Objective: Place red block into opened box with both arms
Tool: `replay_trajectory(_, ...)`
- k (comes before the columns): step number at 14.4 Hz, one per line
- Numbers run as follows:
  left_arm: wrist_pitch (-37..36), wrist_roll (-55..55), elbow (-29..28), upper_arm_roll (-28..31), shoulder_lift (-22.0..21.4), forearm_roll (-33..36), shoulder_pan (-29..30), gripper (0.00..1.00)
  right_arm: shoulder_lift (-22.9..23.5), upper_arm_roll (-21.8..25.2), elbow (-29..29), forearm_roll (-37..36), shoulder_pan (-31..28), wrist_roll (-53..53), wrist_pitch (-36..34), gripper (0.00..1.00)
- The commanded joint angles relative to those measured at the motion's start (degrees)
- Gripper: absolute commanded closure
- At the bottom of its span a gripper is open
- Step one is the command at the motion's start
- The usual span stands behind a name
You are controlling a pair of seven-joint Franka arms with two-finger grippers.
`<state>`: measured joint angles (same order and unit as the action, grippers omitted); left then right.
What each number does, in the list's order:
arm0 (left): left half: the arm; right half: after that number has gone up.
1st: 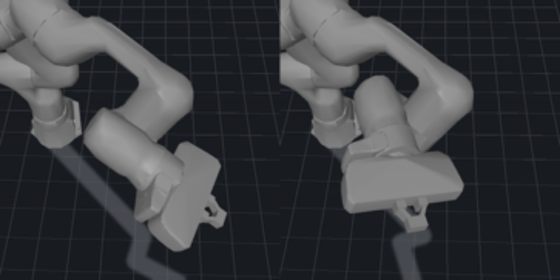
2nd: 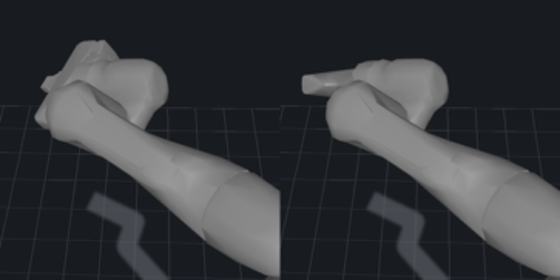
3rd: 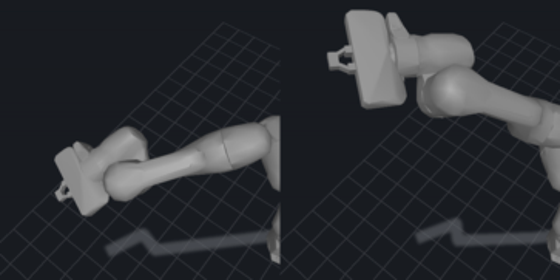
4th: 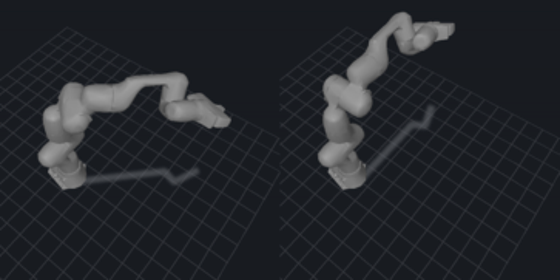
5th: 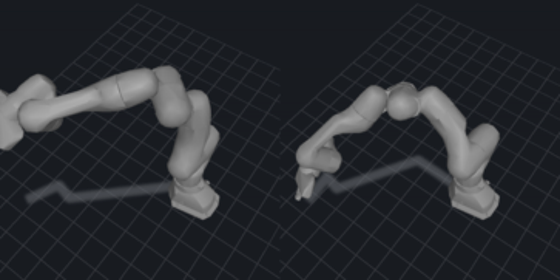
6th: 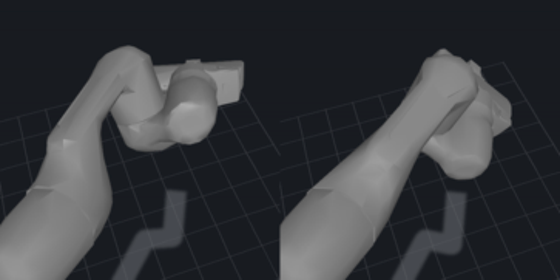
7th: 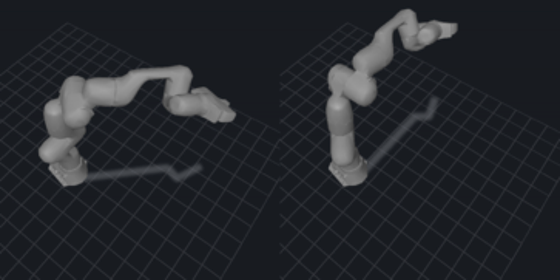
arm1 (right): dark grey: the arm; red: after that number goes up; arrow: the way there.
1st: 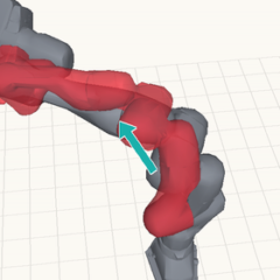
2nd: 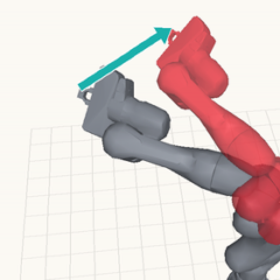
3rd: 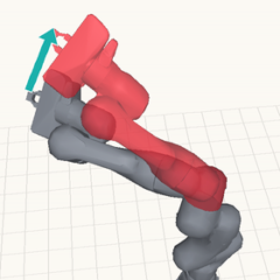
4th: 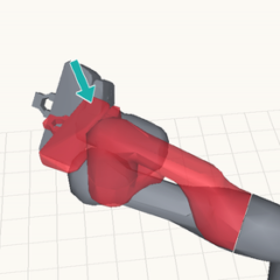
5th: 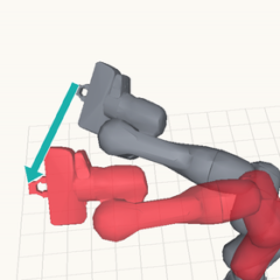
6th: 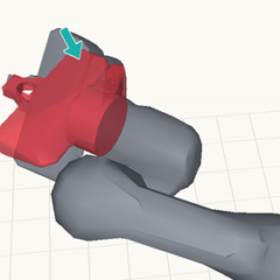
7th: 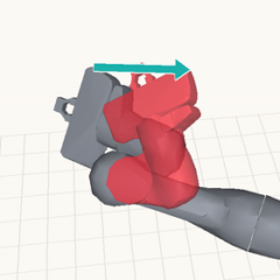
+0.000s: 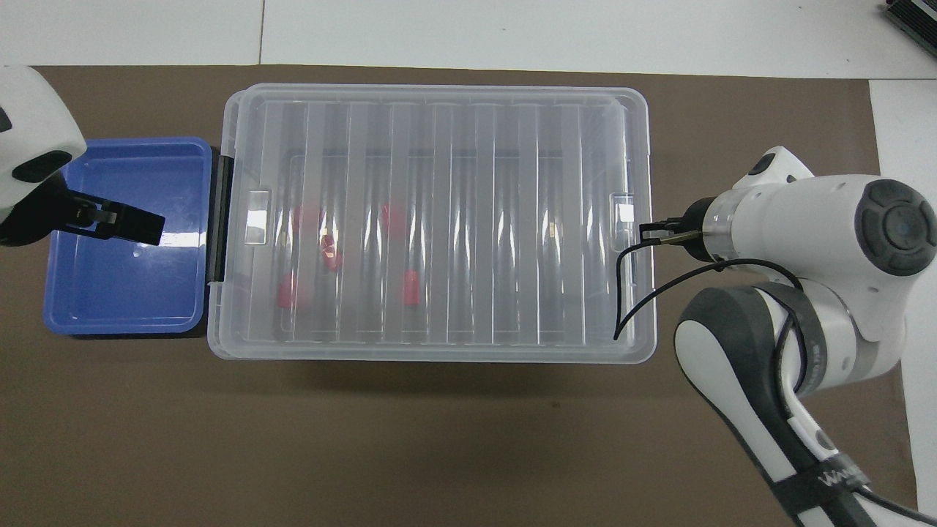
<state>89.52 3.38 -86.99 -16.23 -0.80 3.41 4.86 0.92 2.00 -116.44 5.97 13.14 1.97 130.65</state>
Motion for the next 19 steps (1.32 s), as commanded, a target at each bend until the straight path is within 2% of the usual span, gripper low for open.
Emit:
replay_trajectory(1, 1.4, 0.4, -2.0, 0.6, -1.6, -0.8, -0.2, 0.0, -0.1, -0.1, -0.6, 1.9, 0.2, -0.3, 1.2, 1.0)
replay_trajectory(17, 1.1, 0.6, -2.0, 1.1, -1.6, -0.7, 1.5, 0.0, 0.0, -0.1, 0.1, 1.8, 0.9, -1.3, 0.7, 1.0)
replay_trajectory(19, 1.3, 0.6, -2.1, 1.1, -1.6, -0.7, 1.4, 0.0, -1.3, 0.1, 0.2, 1.9, 0.1, -0.6, -0.5, 1.0)
